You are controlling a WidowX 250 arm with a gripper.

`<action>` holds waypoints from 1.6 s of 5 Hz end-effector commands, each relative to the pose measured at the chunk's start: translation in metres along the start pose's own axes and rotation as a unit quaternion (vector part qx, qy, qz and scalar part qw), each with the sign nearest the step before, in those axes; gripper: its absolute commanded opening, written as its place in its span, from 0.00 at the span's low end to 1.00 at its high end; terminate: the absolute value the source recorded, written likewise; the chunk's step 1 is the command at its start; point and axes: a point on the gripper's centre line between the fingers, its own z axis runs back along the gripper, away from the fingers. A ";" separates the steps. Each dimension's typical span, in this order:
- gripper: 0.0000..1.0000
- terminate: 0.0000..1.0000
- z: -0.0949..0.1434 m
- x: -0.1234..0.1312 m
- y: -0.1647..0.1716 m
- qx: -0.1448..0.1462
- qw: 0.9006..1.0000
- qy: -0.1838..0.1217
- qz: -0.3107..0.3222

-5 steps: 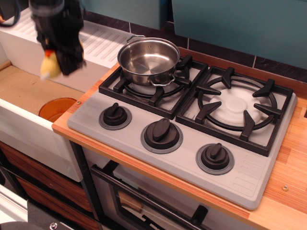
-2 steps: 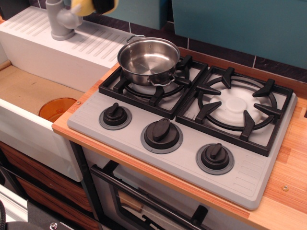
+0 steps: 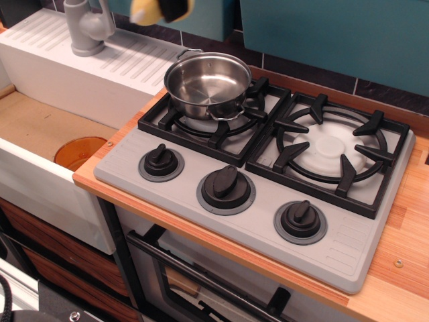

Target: Put stuffedduck in pan

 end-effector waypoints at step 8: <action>1.00 0.00 0.009 0.014 -0.004 0.050 0.998 -0.025 -0.030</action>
